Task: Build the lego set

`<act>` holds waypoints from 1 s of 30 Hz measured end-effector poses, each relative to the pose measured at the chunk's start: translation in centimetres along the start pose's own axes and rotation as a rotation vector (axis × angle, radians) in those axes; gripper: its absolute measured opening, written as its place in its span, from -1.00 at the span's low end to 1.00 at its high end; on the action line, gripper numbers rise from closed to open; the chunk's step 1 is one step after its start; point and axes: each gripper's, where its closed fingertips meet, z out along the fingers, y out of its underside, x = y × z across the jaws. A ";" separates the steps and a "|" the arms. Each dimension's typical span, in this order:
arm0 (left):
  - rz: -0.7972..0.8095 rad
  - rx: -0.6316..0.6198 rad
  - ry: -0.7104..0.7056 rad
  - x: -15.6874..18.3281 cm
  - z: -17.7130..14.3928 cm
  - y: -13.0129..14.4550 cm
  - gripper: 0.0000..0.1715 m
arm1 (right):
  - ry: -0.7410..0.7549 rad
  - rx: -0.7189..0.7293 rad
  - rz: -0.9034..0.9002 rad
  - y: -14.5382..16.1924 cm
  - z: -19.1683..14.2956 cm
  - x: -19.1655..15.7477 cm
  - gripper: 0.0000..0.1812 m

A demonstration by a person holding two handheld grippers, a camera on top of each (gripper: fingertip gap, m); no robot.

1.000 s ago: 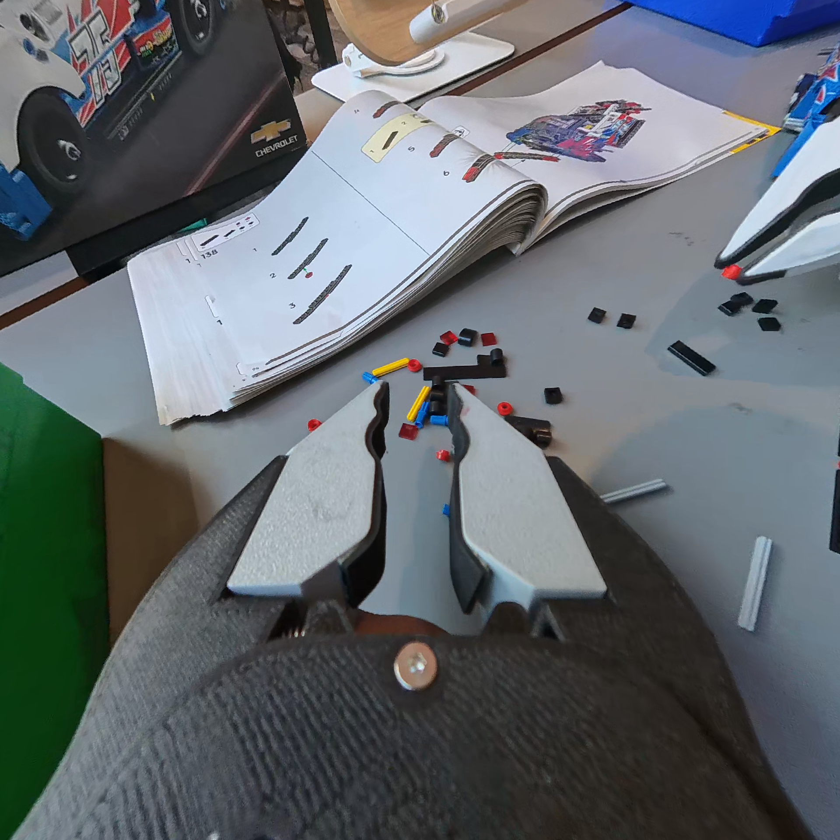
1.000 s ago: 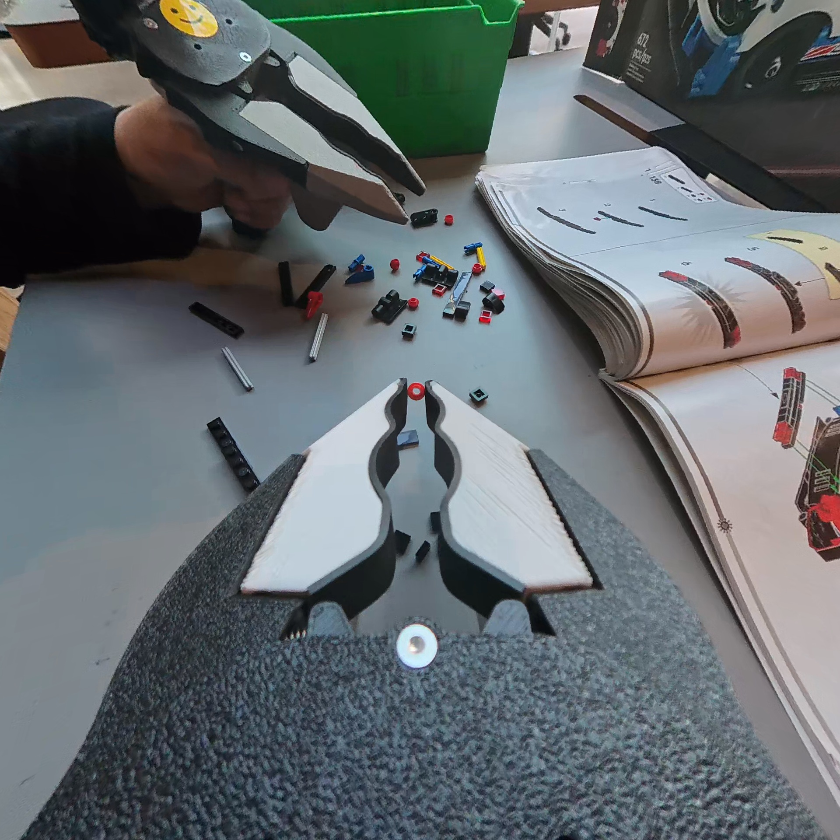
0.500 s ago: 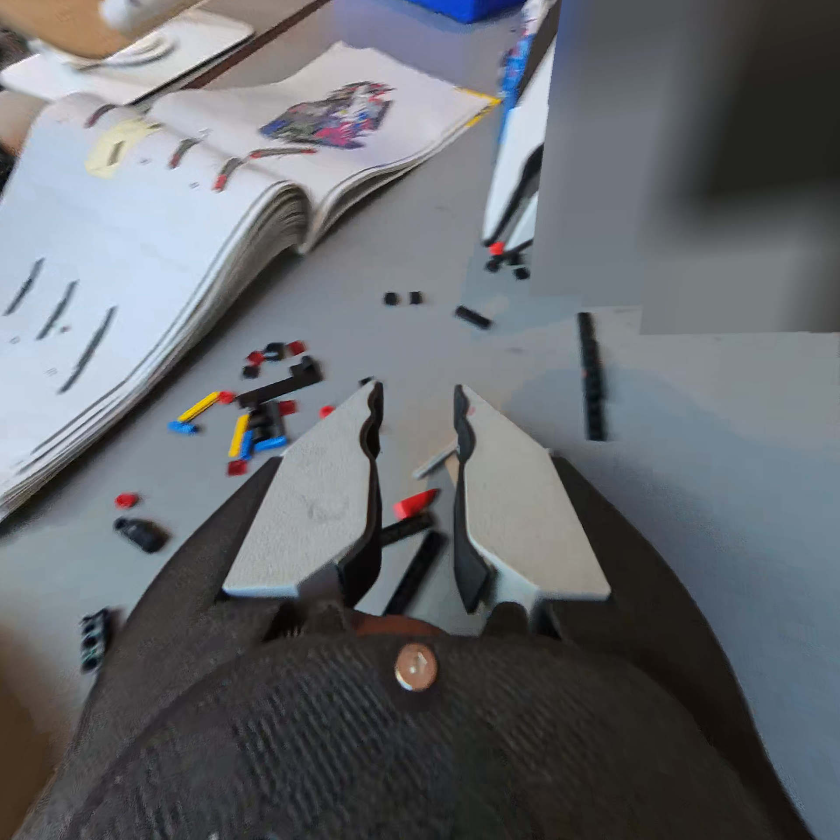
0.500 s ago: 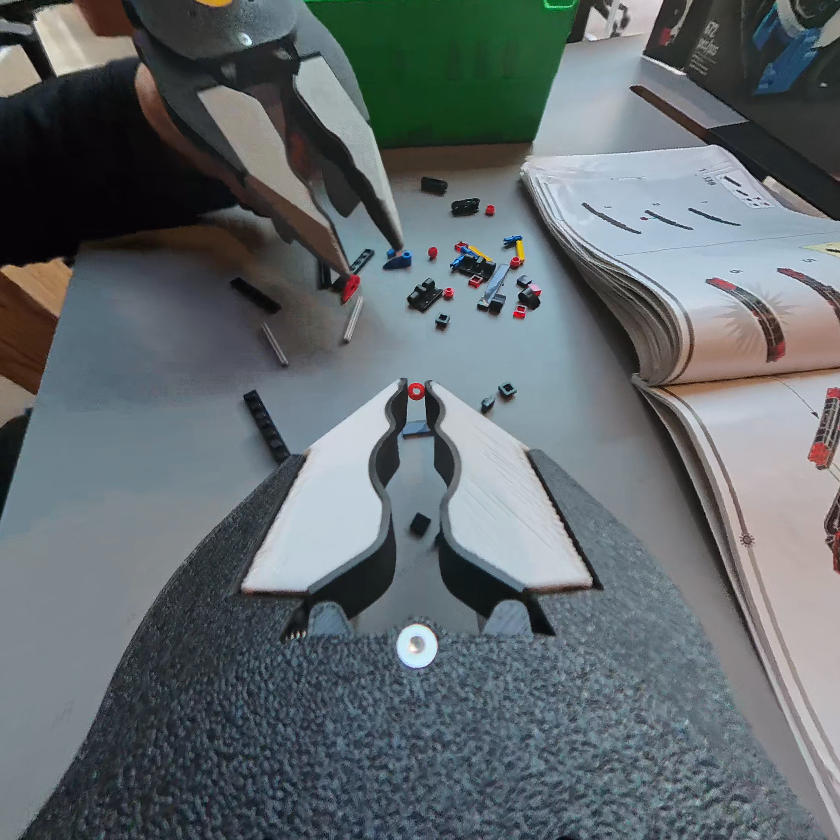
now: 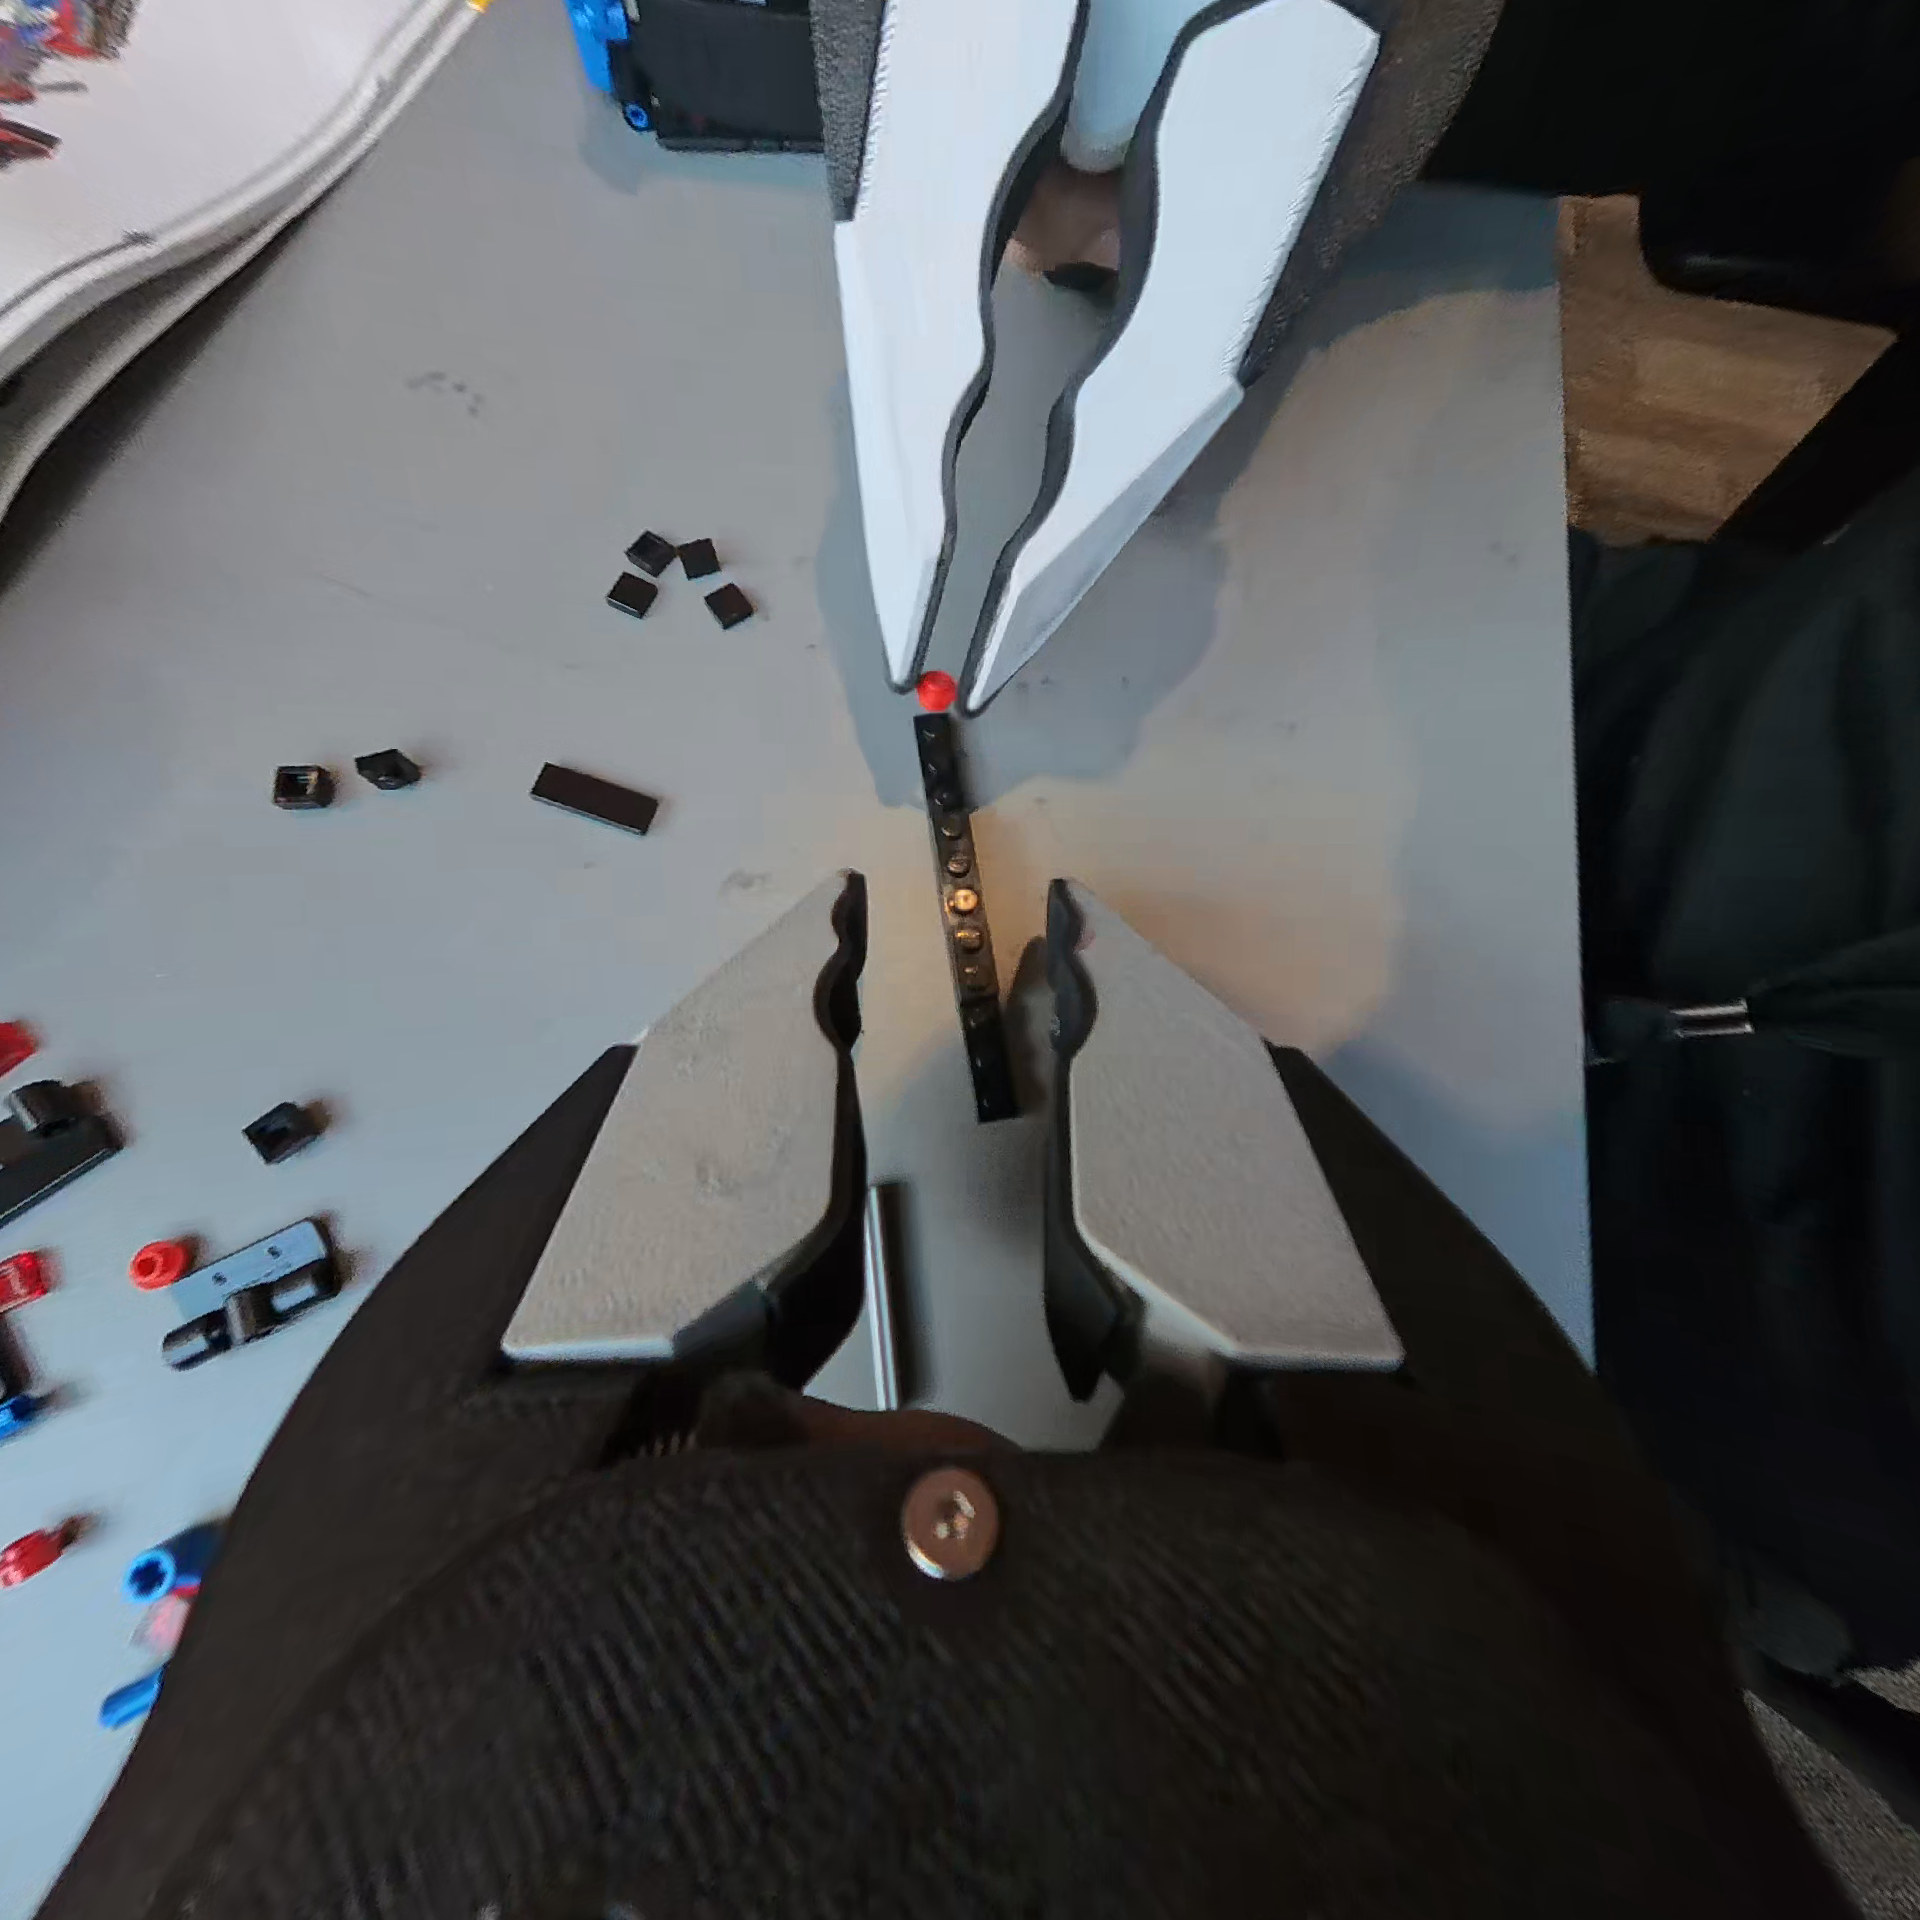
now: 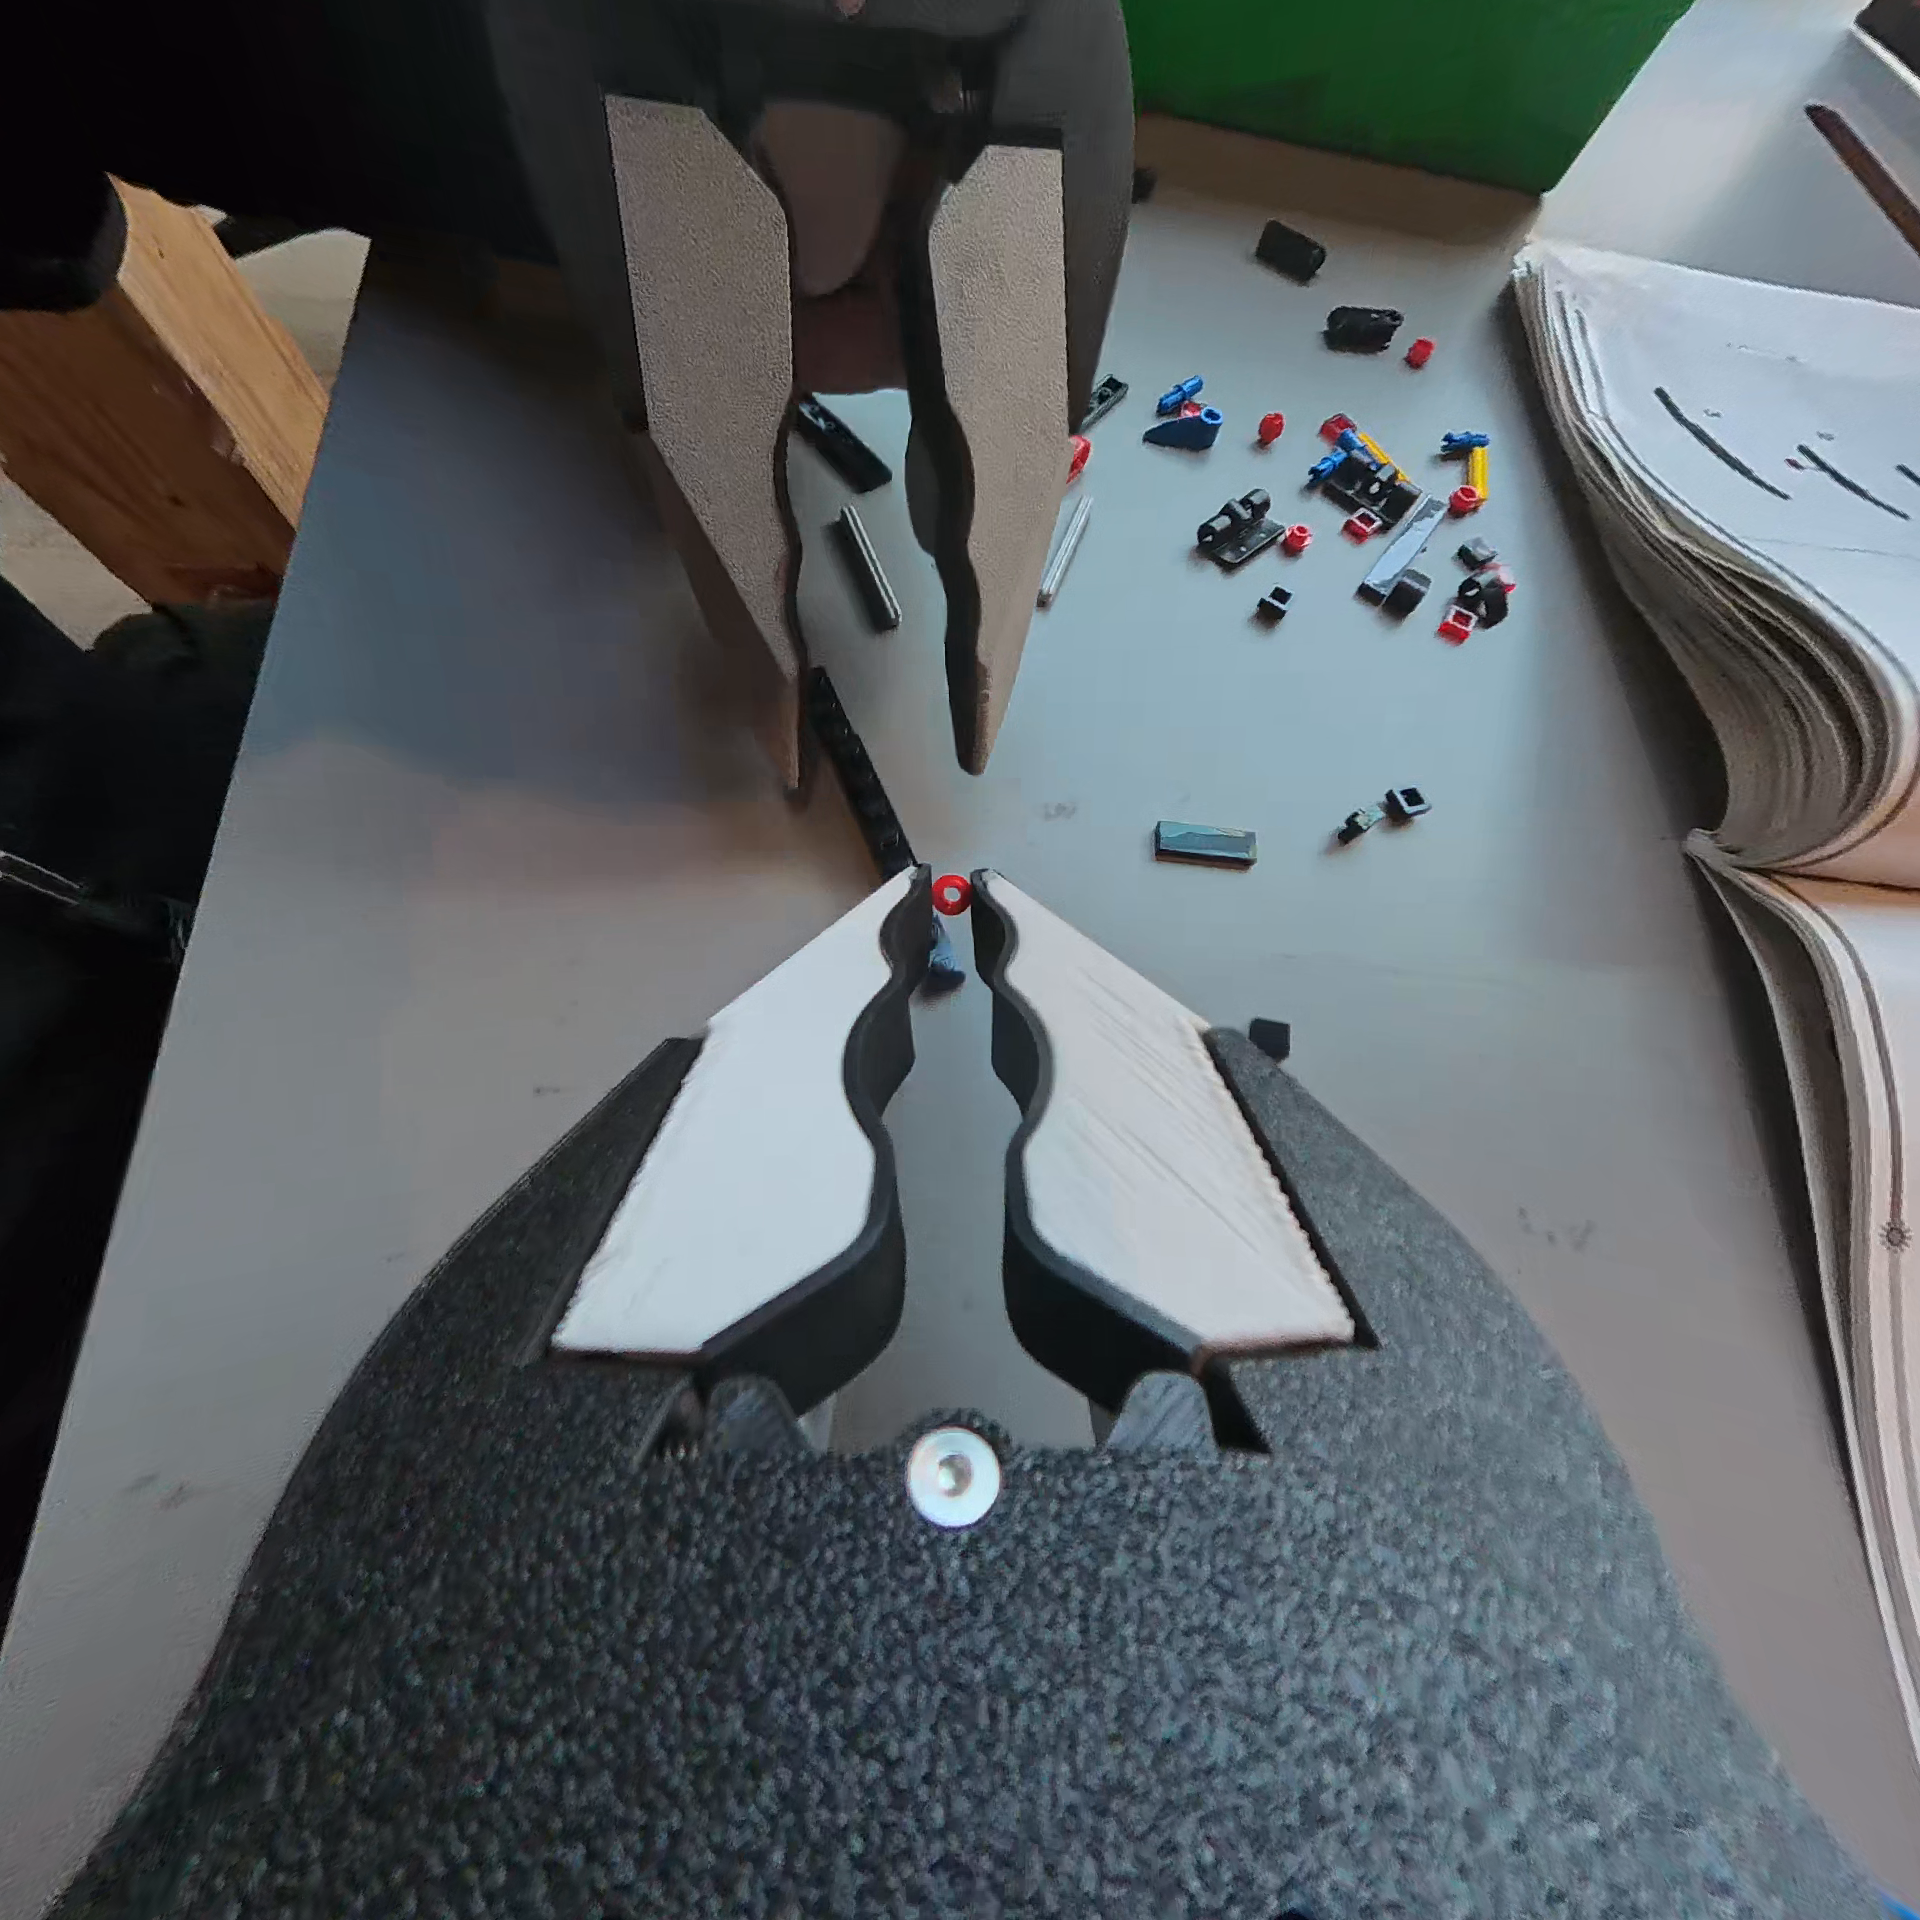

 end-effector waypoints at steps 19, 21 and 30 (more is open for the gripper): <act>-0.088 -0.102 -0.030 -1.1 -0.9 2.1 -0.55 | 0.069 0.181 0.007 -1.9 -1.6 -0.4 -0.93; -0.104 -0.118 -0.053 -1.2 -0.8 2.3 -0.55 | 0.062 0.194 0.038 -1.8 -2.1 -0.7 -0.93; -0.100 -0.142 -0.110 -0.6 0.2 1.5 -0.57 | 0.049 0.200 0.157 -1.1 -3.2 -0.3 -0.93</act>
